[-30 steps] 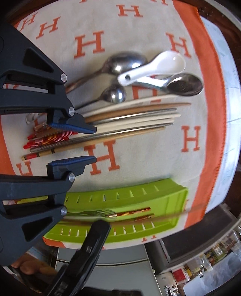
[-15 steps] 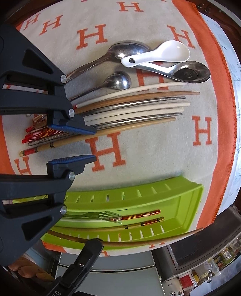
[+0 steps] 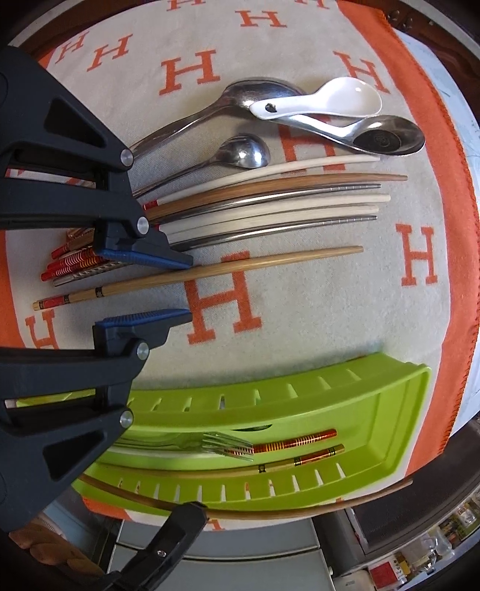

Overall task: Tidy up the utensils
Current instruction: 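Carry the wooden chopstick into the green tray with the right gripper while the left gripper places another, then open both grippers and move them back over the utensil row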

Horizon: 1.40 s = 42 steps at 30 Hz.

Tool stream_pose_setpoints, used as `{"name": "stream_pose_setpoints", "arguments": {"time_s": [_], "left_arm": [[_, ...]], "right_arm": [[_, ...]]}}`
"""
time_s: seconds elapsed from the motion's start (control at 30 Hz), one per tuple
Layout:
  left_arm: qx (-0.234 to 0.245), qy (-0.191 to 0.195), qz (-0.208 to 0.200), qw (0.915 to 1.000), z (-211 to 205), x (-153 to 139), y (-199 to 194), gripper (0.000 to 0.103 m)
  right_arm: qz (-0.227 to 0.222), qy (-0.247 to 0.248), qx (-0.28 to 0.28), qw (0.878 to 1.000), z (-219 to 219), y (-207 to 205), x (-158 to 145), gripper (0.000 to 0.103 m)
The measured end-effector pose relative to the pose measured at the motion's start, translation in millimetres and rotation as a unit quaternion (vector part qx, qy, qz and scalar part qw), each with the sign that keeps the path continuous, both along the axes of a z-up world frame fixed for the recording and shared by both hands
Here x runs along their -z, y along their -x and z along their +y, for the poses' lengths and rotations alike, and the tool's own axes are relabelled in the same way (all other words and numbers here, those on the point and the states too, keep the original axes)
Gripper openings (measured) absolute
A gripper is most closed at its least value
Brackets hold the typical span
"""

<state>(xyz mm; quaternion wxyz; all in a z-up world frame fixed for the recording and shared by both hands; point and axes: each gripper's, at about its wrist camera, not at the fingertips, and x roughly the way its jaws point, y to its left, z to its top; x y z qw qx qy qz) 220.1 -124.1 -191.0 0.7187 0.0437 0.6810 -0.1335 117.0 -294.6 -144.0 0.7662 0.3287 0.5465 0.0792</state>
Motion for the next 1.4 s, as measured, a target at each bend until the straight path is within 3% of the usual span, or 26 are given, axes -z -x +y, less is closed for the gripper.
{"name": "stream_pose_setpoints", "arguments": {"time_s": [0.27,0.57,0.8,1.1,1.4], "left_arm": [[-0.046,0.051,0.013,0.9975,10.5,-2.7,7.0,0.004],[-0.035,0.121,0.002,0.9920,4.6,-54.4,28.7,0.004],[0.000,0.150,-0.011,0.9886,-42.5,-85.3,36.4,0.004],[0.001,0.154,-0.001,0.9880,-85.3,-72.1,32.2,0.004],[0.014,0.116,0.004,0.9932,-105.2,-49.3,36.8,0.008]], "right_arm": [[0.017,0.059,-0.006,0.998,-8.3,5.5,5.1,0.007],[0.046,0.145,-0.054,0.987,3.1,10.0,18.6,0.007],[0.023,0.126,-0.026,0.991,-3.5,22.9,9.9,0.007],[-0.004,0.109,0.000,0.994,-12.9,57.0,-1.8,0.007],[-0.016,0.106,0.005,0.994,-21.3,75.5,-3.7,0.007]]}}
